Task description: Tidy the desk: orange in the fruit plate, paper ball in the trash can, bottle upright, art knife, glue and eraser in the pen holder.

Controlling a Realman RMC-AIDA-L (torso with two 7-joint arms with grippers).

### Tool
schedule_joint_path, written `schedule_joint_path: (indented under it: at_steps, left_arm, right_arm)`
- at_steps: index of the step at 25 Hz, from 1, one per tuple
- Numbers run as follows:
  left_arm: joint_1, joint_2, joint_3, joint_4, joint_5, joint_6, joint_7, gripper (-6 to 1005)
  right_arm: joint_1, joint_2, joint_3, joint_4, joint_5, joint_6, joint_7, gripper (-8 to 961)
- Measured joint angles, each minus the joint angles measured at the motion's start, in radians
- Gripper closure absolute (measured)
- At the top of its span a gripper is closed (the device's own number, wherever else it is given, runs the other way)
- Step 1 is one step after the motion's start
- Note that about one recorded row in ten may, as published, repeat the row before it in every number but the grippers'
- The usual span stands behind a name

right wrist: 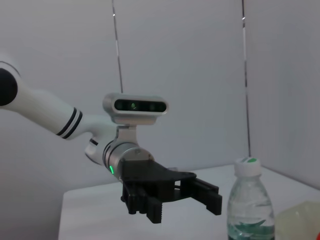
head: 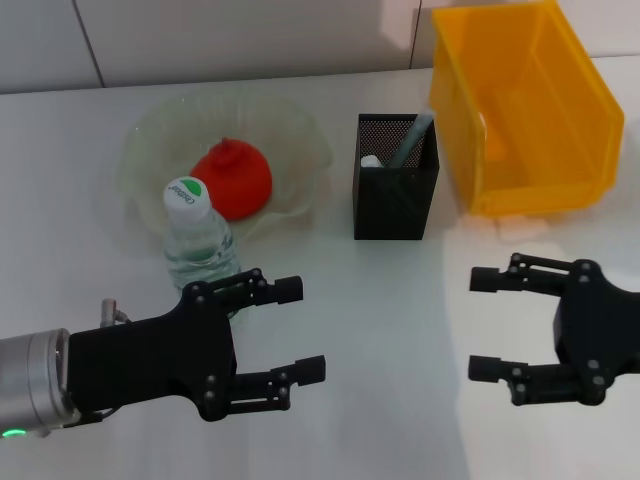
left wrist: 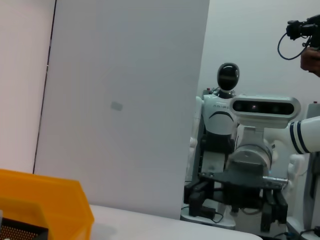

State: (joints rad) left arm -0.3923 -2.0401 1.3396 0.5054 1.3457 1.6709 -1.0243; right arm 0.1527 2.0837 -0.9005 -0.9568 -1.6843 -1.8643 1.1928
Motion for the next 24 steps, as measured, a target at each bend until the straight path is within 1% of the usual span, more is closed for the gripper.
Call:
schedule_joint_path:
  at_steps: [1,7,13,24]
  left_arm:
    - [-0.001,0.000,0.000,-0.001,0.000,0.000,0.000,197]
    - [0.004,0.004,-0.006,-0.001,0.002,0.003,-0.002,197]
    - [0.018,0.014,-0.030,0.003,0.002,0.008,-0.014,197]
    - [0.024,0.017,-0.039,0.002,0.001,0.016,-0.014,197]
  right_arm:
    - [0.013,0.000,0.000,0.015,-0.011,0.003,-0.004,269]
    - [0.061,0.000,0.003,0.076,-0.038,0.030,-0.026,147]
    - [0.090,0.000,0.002,0.096,-0.040,0.059,-0.030,147]
    - [0.132,0.002,0.002,0.124,-0.052,0.082,-0.031,147]
